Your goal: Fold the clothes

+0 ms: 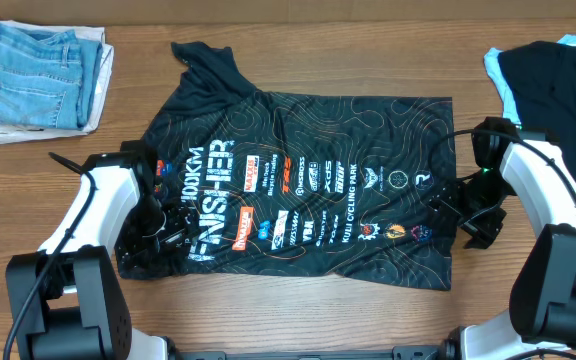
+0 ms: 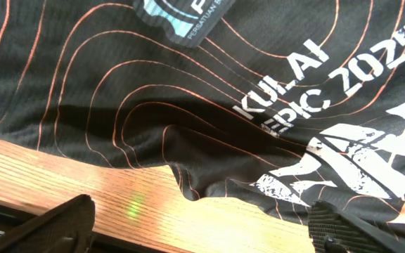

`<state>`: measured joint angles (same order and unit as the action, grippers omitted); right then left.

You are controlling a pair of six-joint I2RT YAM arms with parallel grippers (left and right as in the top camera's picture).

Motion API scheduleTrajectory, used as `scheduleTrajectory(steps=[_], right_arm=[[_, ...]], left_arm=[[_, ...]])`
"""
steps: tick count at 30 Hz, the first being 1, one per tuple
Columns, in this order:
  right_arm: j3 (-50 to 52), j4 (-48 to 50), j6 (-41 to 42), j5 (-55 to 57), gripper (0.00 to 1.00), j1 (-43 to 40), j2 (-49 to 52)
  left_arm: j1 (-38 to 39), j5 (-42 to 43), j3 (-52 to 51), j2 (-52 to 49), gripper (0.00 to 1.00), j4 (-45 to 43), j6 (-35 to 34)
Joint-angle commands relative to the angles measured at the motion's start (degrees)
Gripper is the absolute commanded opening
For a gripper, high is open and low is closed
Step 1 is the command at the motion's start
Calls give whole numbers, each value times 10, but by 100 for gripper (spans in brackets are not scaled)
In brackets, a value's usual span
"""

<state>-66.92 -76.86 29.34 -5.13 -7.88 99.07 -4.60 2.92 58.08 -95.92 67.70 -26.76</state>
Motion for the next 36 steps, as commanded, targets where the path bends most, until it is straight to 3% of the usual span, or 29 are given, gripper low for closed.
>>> scheduleTrajectory(steps=[1,11,17,27,36], right_arm=[[21,16,-10,-27,78,-1,-2],[111,85,57,-24,74,-1,-3],[113,60,98,1,74,-1,-26],[208,51,129,-6,78,2,-201],[342,149,144,-62,81,2,-280]], left_arm=[[-3,1,10,-3,100,0,11],[-3,2,10,-3,100,0,11],[-3,3,10,-3,100,0,11],[-3,16,10,-3,100,-8,11],[-3,27,10,-3,100,-20,11]])
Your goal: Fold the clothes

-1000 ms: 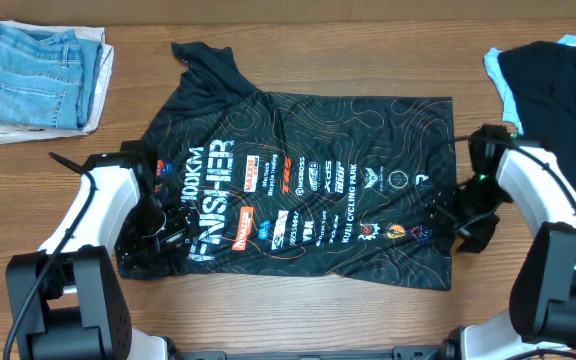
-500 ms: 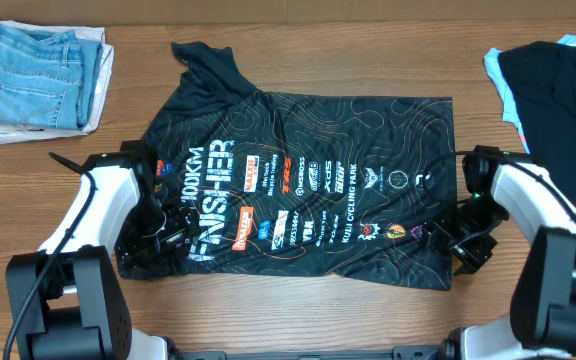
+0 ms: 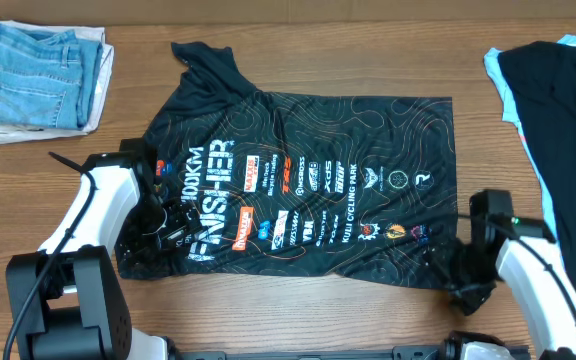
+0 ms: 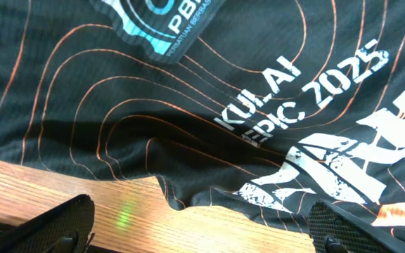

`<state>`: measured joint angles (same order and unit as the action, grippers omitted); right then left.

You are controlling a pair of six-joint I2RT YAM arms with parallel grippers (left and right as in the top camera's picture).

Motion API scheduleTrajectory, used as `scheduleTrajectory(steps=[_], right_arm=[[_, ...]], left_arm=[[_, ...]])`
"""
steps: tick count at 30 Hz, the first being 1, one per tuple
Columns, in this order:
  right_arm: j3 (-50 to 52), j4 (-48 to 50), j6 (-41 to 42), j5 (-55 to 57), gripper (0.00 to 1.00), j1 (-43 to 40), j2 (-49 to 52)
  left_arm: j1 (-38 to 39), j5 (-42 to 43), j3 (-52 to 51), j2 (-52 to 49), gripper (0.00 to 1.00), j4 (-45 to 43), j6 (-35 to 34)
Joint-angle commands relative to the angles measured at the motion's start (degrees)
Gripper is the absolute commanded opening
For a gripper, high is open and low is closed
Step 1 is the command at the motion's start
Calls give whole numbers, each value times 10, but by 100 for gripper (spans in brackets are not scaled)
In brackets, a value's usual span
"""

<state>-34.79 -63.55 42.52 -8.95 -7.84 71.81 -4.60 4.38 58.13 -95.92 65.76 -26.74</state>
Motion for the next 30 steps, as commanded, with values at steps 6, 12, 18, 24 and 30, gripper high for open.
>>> scheduleTrajectory(steps=[6,12,18,24,30], right_arm=[[29,50,12,-27,82,2,-3],[30,72,13,-9,82,2,-3],[43,78,38,-25,75,2,-3],[56,93,60,-34,48,2,-3],[55,103,89,-34,4,0,-3]], left_arm=[[-3,12,10,-3,100,0,11],[-3,12,10,-3,100,2,15],[-3,12,10,-3,100,4,15],[-3,12,10,-3,100,4,15],[-3,12,10,-3,100,11,24]])
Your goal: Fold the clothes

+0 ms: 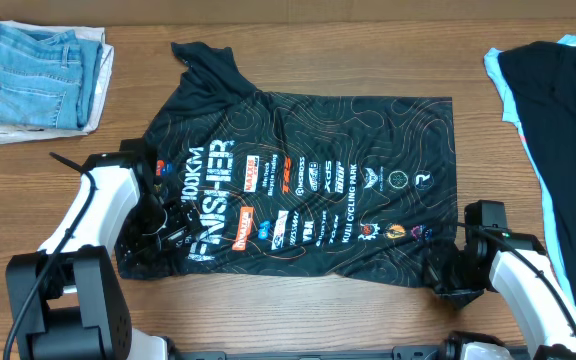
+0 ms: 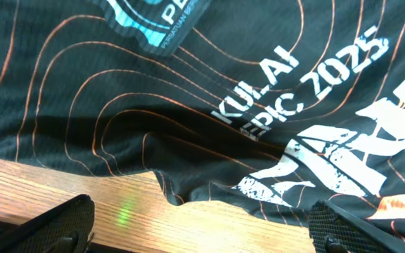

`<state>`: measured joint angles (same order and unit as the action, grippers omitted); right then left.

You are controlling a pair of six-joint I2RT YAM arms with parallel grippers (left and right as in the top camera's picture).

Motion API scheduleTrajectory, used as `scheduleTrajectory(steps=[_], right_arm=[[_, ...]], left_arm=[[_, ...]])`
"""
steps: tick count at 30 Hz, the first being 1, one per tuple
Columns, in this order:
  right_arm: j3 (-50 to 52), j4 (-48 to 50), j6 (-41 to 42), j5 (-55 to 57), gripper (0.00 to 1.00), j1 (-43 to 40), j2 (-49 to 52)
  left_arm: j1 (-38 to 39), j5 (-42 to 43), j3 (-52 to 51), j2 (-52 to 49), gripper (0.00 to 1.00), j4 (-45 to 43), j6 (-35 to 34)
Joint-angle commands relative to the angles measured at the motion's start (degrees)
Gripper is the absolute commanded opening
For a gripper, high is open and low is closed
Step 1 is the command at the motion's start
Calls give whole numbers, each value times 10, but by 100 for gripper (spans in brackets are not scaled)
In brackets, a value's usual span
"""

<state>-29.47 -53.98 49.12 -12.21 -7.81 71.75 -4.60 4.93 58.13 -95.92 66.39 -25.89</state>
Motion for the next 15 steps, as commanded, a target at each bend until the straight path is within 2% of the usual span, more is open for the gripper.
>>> scheduleTrajectory(steps=[1,12,15], right_arm=[[0,12,24,-1,4,0,-2],[-118,-45,30,77,4,-64,-4],[-155,-49,1,81,4,-93,-4]], left_arm=[[-3,7,10,-3,100,7,16],[-3,7,10,2,100,26,21],[-3,7,10,2,100,26,21]])
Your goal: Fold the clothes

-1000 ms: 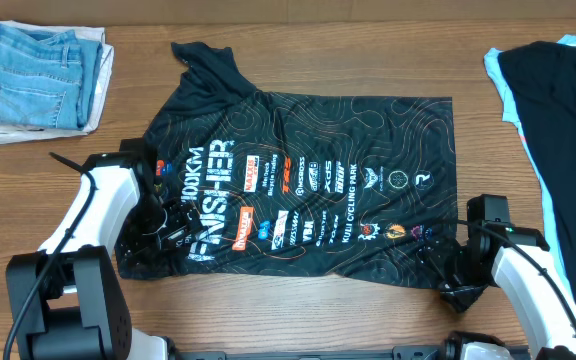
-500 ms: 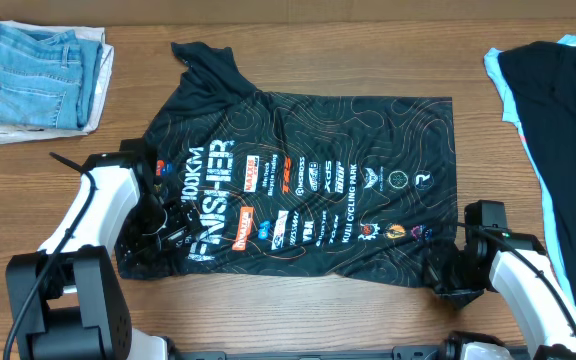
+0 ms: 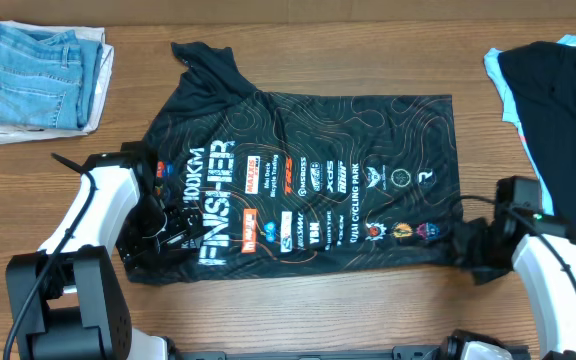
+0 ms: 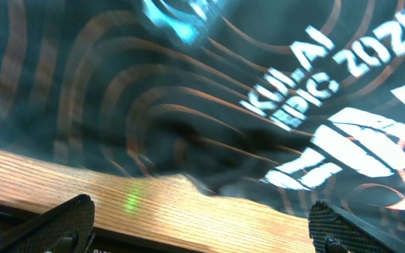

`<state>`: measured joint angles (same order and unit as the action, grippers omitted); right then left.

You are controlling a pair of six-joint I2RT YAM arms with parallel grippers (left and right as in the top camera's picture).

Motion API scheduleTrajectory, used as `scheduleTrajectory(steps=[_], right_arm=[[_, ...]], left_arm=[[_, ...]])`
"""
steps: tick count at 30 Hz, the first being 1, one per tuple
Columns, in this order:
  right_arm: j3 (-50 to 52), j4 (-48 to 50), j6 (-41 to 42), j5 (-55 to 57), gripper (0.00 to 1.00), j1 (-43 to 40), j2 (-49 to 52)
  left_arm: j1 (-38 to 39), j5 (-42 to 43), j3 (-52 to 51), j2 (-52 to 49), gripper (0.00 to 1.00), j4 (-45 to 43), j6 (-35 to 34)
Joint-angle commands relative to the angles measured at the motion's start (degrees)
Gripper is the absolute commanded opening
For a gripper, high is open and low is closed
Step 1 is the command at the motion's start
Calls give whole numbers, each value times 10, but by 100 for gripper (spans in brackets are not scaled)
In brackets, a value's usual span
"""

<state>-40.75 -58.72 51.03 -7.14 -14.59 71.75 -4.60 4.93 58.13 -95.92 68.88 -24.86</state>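
A black jersey (image 3: 308, 150) with white and orange print lies spread flat on the wooden table (image 3: 368, 50). My right gripper (image 3: 473, 245) sits at its lower right corner, and the cloth is bunched dark around the fingers and drawn out toward it. The left gripper (image 4: 199, 214) hovers open over bare wood just short of the jersey's lower left hem (image 4: 209, 186), which is blurred. In the left wrist view both of its fingers (image 4: 65, 218) stand wide apart with nothing between them.
Folded blue jeans (image 3: 38, 60) rest on a white cloth at the back left. A heap of black and light blue garments (image 3: 558, 90) lies at the right edge. The table's front edge runs just behind the left gripper.
My right gripper has moved right and away from the front edge, and the jersey's lower right corner has gone with it. The bottom hem now runs straighter. The left arm has stayed put.
My right gripper was first at the middle of the jersey's right hem. It then stood near the front edge beside the lower right corner, then on that corner. Now the corner is pulled out rightward. The left gripper stayed open at the lower left hem throughout.
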Motion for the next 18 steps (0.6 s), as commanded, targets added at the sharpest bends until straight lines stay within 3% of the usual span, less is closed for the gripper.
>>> scheduleTrajectory(steps=[1,13,18], right_arm=[[-46,-2,-20,30,4,-30,-4],[-47,-62,-60,26,4,-38,-4],[-47,-58,-63,26,4,-38,-4]], left_arm=[[-3,7,10,2,100,1,11],[-2,2,24,42,100,42,10],[-4,-62,24,50,100,67,-49]])
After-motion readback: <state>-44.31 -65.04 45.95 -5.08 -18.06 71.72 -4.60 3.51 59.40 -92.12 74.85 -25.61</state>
